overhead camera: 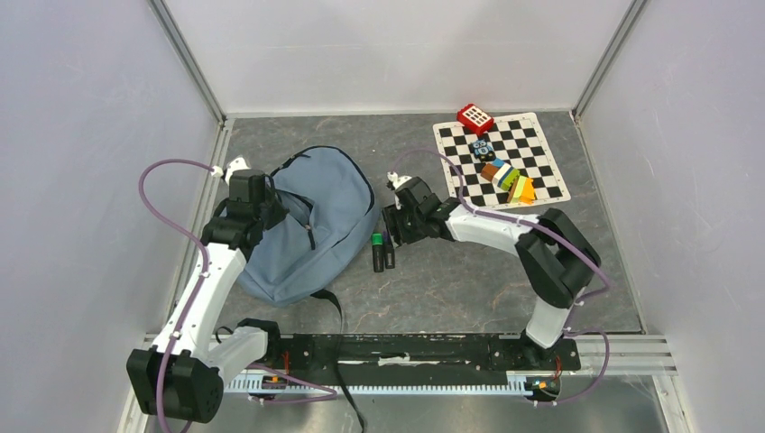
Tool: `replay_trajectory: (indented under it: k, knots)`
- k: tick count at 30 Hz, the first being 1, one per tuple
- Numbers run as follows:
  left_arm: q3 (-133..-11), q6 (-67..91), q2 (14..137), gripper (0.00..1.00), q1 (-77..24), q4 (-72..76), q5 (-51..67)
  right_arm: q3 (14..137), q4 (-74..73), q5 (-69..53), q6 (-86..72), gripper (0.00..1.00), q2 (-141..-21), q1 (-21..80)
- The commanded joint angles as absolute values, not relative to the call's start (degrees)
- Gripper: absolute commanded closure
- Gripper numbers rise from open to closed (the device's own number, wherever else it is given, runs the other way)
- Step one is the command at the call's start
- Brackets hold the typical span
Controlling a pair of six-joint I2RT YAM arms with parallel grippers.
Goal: Pack the student bag
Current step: Pick up the stationery from the center of the board.
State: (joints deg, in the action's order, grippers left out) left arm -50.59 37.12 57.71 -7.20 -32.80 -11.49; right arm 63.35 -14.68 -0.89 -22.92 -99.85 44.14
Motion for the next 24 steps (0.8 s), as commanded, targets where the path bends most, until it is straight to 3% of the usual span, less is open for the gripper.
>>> replay_trajectory:
  k: [1,13,17,24]
  knots:
    - [-50.41,37.92,56.78,0.98,-7.13,-31.21,-11.99,66.43,-13.57,-1.1,-28.02,0.37,-103.9,44.28]
    - [-49.49,37.89,56.59,0.98,-7.13,-30.41,-10.51,72.35,-17.95,4.3,-26.27,0.39,-111.01,45.8]
    - [-49.3,38.21,56.9,0.98,-7.12,-29.8,-10.12,73.36,-21.07,8.93,-23.55,0.5,-111.7,46.32]
    - [-49.52,37.94,57.73,0.98,-7.16,-29.1,-9.39,73.96,-21.84,10.3,-21.88,0.53,-112.67,46.98]
